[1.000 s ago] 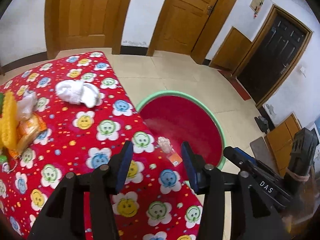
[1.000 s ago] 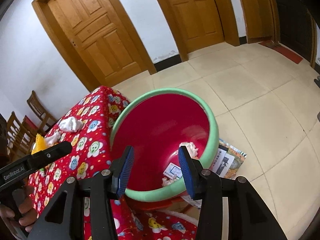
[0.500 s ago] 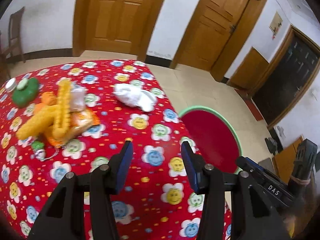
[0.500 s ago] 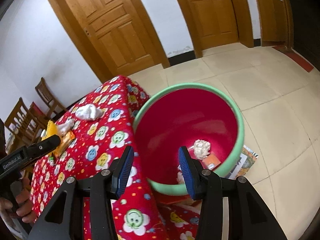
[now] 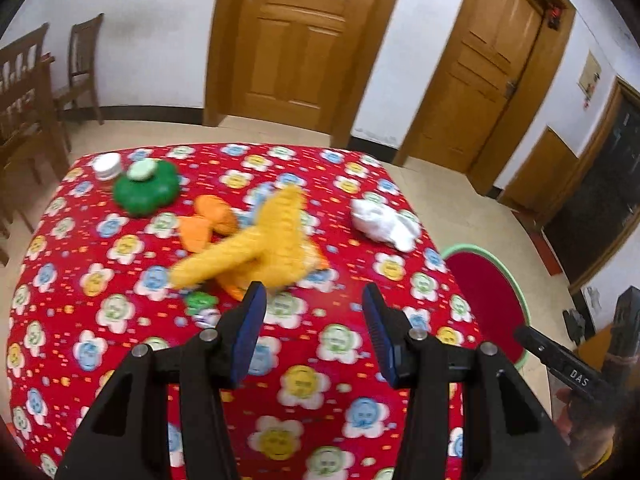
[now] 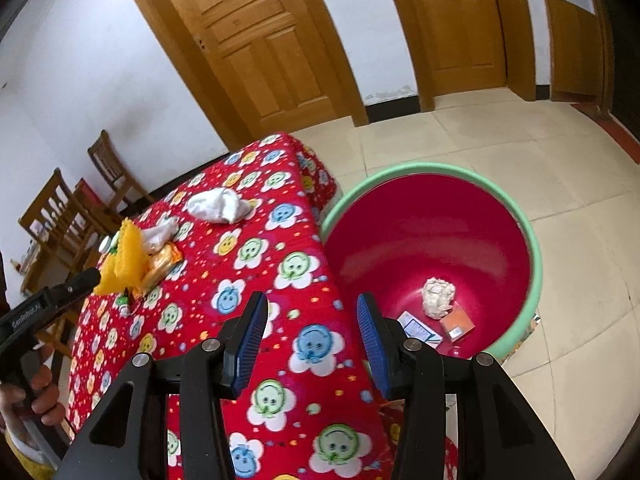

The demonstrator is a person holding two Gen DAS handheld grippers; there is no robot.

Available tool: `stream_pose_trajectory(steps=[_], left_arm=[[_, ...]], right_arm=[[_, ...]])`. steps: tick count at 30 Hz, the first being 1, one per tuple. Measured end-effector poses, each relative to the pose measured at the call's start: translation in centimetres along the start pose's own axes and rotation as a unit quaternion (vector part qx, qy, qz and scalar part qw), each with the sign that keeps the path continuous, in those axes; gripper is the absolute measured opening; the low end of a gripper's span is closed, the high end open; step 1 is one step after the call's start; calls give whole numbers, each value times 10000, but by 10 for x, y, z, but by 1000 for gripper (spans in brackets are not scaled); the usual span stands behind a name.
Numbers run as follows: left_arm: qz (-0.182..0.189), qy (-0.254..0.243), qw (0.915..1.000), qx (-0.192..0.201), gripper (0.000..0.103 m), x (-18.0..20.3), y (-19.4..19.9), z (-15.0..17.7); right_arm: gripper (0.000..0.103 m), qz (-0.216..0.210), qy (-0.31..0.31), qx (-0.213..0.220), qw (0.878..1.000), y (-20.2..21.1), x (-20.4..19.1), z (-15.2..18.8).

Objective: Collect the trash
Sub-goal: 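Reach the left tool to the yellow foam net and close on it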

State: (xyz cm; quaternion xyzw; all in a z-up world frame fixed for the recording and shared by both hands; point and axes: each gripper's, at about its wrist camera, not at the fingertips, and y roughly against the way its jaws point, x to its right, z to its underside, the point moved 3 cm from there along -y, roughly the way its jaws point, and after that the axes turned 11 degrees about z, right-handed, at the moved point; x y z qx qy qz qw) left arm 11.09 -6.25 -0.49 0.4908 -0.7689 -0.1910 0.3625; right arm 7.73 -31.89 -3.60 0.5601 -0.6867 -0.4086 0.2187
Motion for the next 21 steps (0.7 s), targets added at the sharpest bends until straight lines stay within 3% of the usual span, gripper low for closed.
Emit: stream_pose_trajectory(steps=[7, 21], left_arm=[[-356, 147, 9992, 94, 50, -39, 7, -6], [-157, 130, 9989, -431, 46, -62, -42, -11]], right_arm=[[48, -15, 166, -87, 9998, -4, -20, 0], [48, 134, 394, -334, 9986, -19, -47, -3]])
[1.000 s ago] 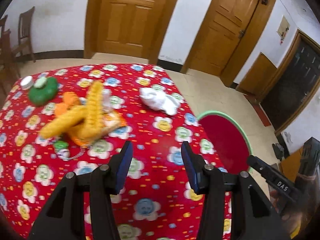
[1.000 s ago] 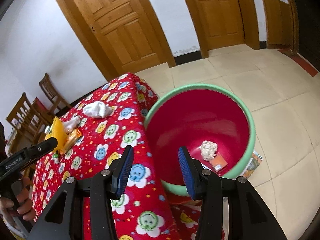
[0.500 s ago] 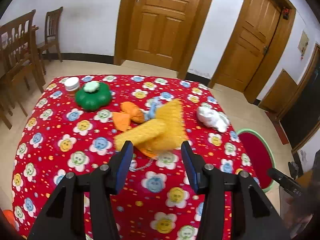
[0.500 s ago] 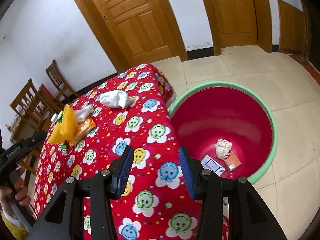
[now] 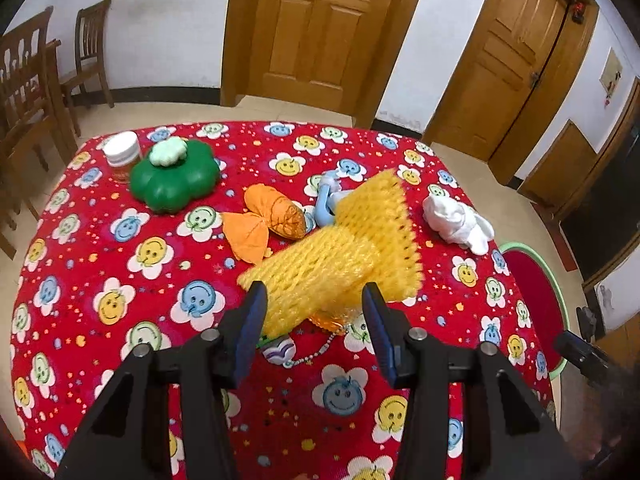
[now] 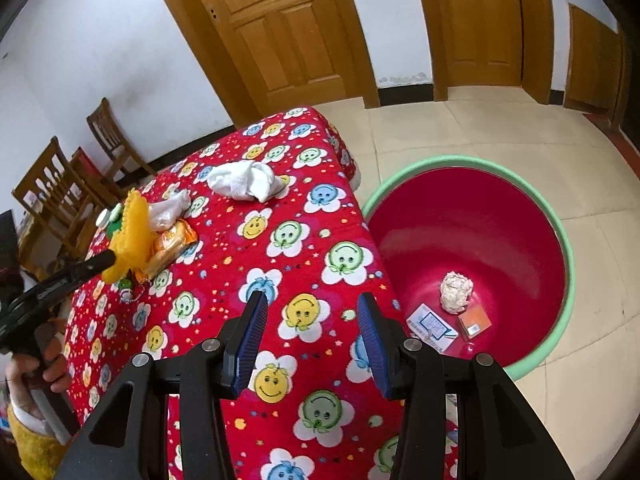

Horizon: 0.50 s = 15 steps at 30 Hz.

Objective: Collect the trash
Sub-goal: 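Reach the left tool to the yellow foam net and close on it, then close the left tool on a yellow foam net while the right grasps another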

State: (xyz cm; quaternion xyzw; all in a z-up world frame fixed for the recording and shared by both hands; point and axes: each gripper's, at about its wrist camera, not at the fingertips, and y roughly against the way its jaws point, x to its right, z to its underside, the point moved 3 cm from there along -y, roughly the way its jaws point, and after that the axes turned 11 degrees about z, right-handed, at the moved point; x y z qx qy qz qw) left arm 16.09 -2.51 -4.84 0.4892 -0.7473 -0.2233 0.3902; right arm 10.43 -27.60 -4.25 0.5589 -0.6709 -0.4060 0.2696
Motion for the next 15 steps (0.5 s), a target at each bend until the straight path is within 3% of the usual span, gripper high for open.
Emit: stream_pose_trajectory(steps=[2, 7, 15], left_arm=[[56, 74, 9999, -45, 41, -3, -4, 2], [354, 233, 9991, 74, 13, -9, 0, 4], [552, 664, 9952, 471, 7, -21, 32, 12]], right_arm=[[48, 10, 47, -2, 10000, 0, -3, 0], [48, -31, 220, 8, 9998, 0, -14, -2], [48, -238, 516, -42, 9984, -3, -40, -2]])
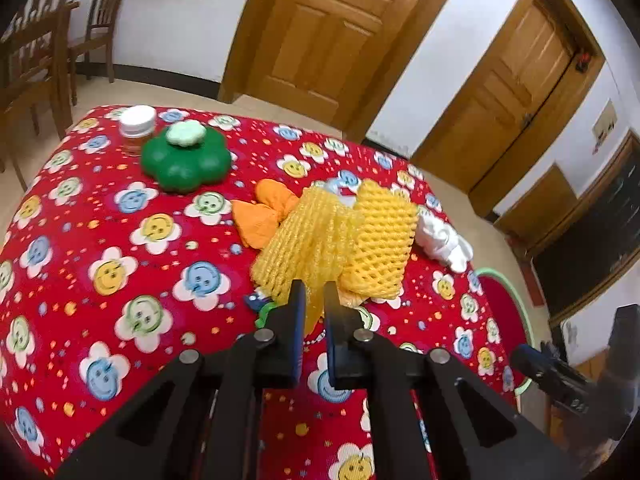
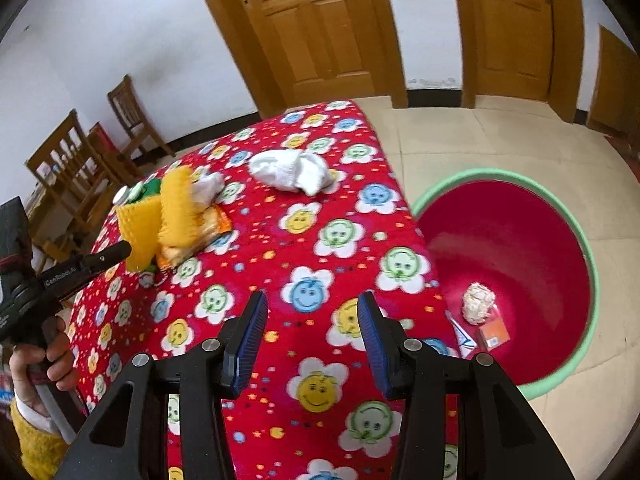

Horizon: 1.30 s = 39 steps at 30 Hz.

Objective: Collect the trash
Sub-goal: 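Close the left tool on a yellow foam net while the right grasps another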

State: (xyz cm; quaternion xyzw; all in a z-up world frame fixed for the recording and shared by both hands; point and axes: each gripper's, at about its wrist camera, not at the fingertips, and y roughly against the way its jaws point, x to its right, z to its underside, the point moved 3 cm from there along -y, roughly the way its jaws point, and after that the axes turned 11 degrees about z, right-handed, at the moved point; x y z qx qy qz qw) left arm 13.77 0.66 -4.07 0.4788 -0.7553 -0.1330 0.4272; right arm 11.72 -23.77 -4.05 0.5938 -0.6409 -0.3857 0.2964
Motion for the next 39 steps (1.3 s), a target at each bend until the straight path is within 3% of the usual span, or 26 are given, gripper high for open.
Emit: stream_pose_trajectory(steps=[11, 18, 26, 34, 39], left_arm=[[-65, 439, 9971, 622, 7, -22, 61, 12], [-390, 734, 9944, 656, 7, -49, 73, 26], [-432, 960, 9927, 590, 7, -68, 72, 32], [-846, 971, 9901, 559, 34, -81, 73, 27], [-1074, 896, 9896, 339, 35, -90, 59, 22]], right_arm=[[48, -298, 518, 89, 9982, -6, -48, -11], [48, -587, 712, 82, 9957, -19, -87, -24], [48, -704, 777, 10, 9945, -46, -118, -37], [48, -752, 729, -30, 9945, -69, -133, -47], [47, -760, 761, -39, 9942, -76, -138, -48]])
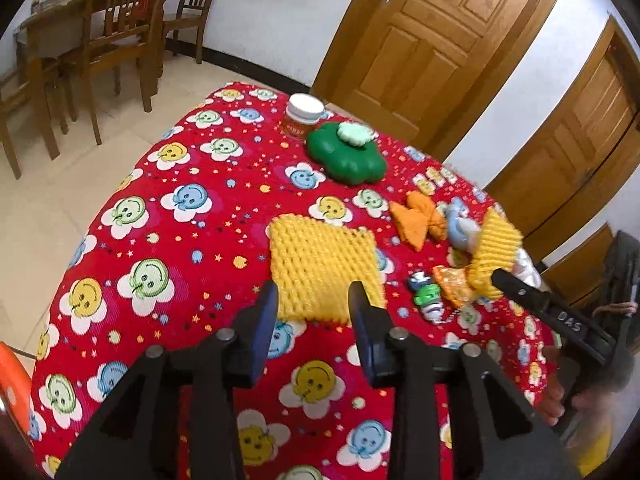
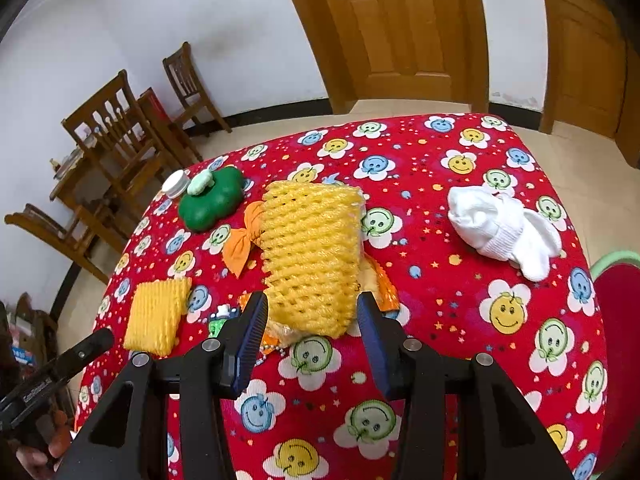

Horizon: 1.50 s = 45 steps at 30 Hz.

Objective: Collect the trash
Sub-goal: 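Close the left tool on a yellow foam net while the right grasps another, then carry both yellow foam nets over the red bin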

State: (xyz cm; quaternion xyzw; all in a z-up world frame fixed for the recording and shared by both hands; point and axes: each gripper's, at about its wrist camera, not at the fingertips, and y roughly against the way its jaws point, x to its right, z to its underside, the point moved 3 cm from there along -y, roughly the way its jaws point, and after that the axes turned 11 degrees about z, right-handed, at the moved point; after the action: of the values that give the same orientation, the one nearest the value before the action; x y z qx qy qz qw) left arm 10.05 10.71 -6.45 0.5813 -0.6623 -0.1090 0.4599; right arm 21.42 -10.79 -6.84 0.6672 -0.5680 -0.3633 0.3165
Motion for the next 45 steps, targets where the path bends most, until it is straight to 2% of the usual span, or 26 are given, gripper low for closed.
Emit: stream_pose_trajectory(steps=[3, 6, 12, 20, 23, 28, 36, 45], left_arm=[[-142, -10, 9998, -127, 35, -4, -13, 0], [-486, -41, 9985, -241, 35, -8, -24, 1], [-421, 91, 9988, -241, 35, -13, -30, 4], [-141, 108, 9998, -94, 35, -9, -36, 3], [-57, 118, 9999, -14, 30, -9, -35, 3], [220, 194, 9996, 41, 14, -7, -35, 4], [633, 319, 9973, 179, 12, 2, -20, 7], [905, 178, 9952, 325, 12, 26, 2, 13]], right_arm=[[43, 8, 26, 10, 10000, -2, -1, 0], [37, 6, 14, -6, 10000, -6, -1, 1], [28, -29, -72, 38, 10000, -11, 2, 3], [9, -113, -76, 217, 9997, -5, 2, 4], [6, -161, -65, 308, 9994, 1, 2, 3], [4, -196, -1, 567, 9982, 19, 2, 2], [4, -345, -31, 707, 9969, 37, 0, 6], [4, -525, -177, 800, 9952, 63, 8, 21]])
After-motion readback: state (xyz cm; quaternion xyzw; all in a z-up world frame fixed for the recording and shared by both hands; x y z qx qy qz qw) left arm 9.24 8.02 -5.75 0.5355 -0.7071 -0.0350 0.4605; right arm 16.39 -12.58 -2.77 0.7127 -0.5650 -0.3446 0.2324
